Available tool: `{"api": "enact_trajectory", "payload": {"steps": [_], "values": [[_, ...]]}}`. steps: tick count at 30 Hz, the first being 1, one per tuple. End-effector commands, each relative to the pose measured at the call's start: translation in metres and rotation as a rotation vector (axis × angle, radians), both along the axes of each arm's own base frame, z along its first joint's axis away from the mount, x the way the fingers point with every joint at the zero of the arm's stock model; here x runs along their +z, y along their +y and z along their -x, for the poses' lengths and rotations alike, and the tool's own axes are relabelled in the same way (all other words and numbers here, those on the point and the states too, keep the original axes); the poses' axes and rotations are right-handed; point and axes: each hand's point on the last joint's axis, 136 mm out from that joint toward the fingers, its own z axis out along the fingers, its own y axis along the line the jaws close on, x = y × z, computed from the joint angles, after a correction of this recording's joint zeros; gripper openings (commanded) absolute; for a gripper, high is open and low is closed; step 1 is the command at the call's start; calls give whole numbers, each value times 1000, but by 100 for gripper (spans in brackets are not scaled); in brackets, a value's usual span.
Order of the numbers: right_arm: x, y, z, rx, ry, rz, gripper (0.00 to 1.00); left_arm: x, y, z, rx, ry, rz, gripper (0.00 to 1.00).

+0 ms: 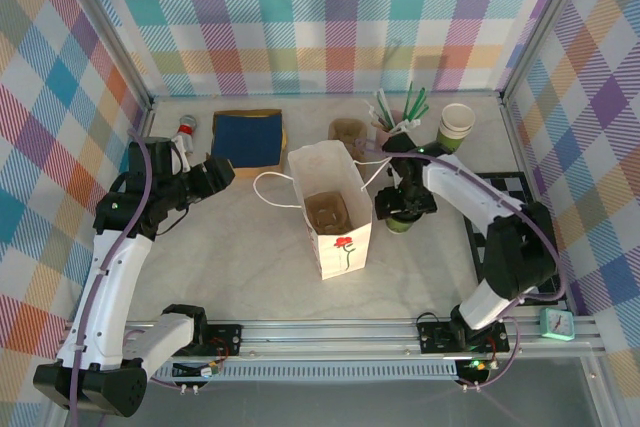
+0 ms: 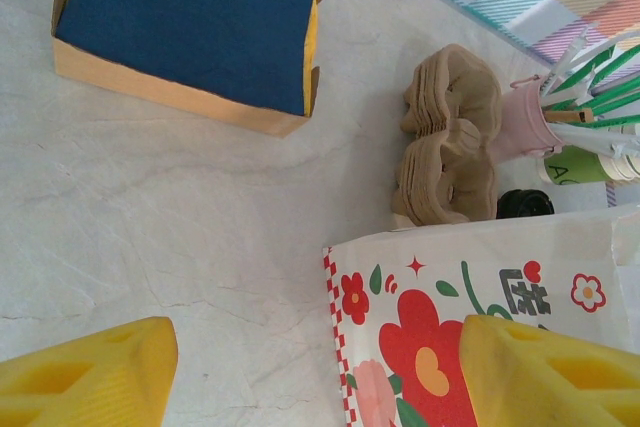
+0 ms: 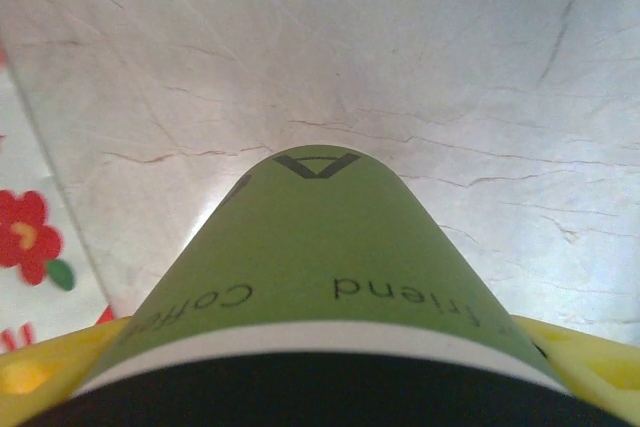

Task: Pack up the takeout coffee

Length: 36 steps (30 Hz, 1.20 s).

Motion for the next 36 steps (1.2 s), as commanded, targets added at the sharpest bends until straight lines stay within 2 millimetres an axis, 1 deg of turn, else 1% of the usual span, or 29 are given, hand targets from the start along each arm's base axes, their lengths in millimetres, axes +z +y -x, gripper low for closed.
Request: {"api": "enact_trajectory", "payload": {"steps": [1,5,9,12,20,23,26,29,32,36], "values": [[33,-8,7,2,-32,1,57,13,2,-2,0,-43,2,74],[54,-14,13,2,-62,7,57,17,1,-3,-2,-54,6,74],[87,-19,15,7,-114,8,57,22,-1,-5,-10,-69,13,74],[117,-22,18,10,-161,-5,56,28,-4,-7,-26,-80,23,74],[212,-22,29,35,-313,-99,53,48,-14,-18,-71,-128,61,74],[242,-17,33,54,-357,-152,51,51,-23,-24,-109,-129,83,74],[263,-7,37,80,-378,-210,50,49,-35,-27,-151,-119,77,74],[277,5,40,107,-399,-267,49,47,-50,-27,-199,-112,47,74],[287,16,42,132,-414,-302,47,45,-60,-28,-233,-102,32,74],[294,35,46,183,-418,-326,46,44,-70,-28,-264,-91,30,74]]}}
